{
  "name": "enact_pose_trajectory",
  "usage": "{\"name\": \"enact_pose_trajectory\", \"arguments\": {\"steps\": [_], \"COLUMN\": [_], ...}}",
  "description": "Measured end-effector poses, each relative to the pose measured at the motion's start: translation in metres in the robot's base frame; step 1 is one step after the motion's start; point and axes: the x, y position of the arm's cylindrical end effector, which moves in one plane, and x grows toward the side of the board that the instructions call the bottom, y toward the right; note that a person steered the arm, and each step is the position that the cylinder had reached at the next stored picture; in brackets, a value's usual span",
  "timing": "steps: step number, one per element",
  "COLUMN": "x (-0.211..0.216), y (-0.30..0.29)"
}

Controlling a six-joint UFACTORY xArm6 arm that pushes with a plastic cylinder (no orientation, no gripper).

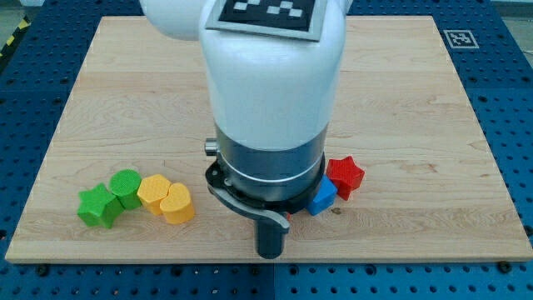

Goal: Move the red circle to the center

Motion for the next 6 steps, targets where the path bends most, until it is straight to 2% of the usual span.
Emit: {"name": "enact_pose_trajectory", "arguments": {"steps": [3,6], "x": [-0.066,-0.169], "y": [0.001,0.001]}}
